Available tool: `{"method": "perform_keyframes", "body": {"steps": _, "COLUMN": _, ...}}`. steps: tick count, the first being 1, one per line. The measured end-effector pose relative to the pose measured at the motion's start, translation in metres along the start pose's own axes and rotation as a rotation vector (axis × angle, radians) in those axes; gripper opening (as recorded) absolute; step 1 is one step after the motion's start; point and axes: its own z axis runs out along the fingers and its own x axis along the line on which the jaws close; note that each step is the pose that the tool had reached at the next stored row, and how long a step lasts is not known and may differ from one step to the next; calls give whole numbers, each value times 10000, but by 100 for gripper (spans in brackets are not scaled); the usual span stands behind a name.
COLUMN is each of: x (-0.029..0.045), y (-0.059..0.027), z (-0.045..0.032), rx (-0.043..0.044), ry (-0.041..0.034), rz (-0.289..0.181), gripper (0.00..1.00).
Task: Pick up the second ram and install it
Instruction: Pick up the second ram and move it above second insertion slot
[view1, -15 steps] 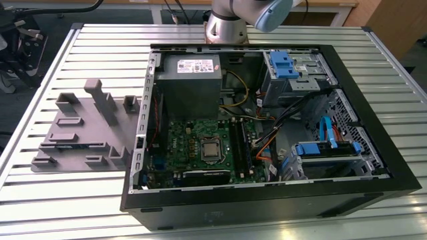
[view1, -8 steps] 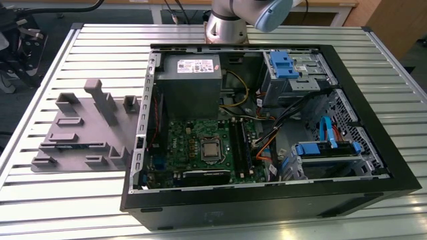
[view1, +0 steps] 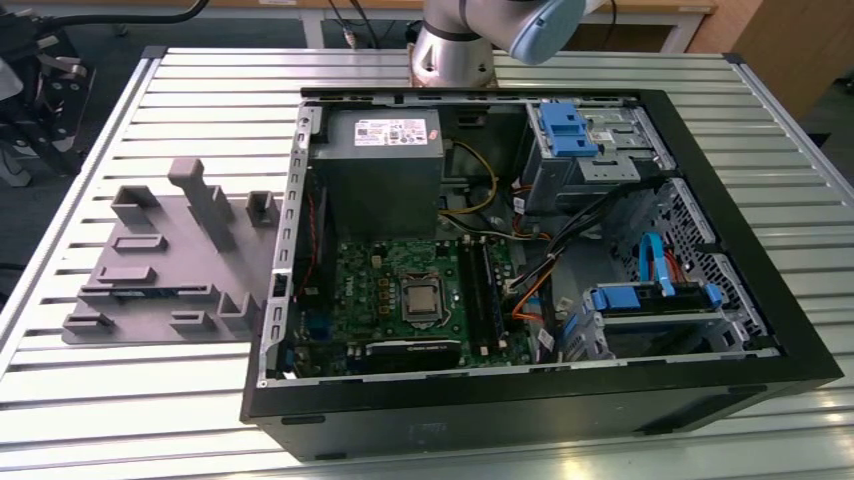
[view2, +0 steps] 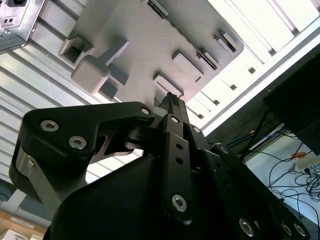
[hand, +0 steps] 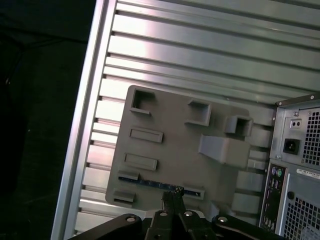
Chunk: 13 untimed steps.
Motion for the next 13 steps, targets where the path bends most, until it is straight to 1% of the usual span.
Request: {"method": "perform_keyframes", "body": {"steps": 13, "x": 0, "y": 0, "z": 0, "rx": -11, "ry": 22, "rz": -485, "gripper": 11}}
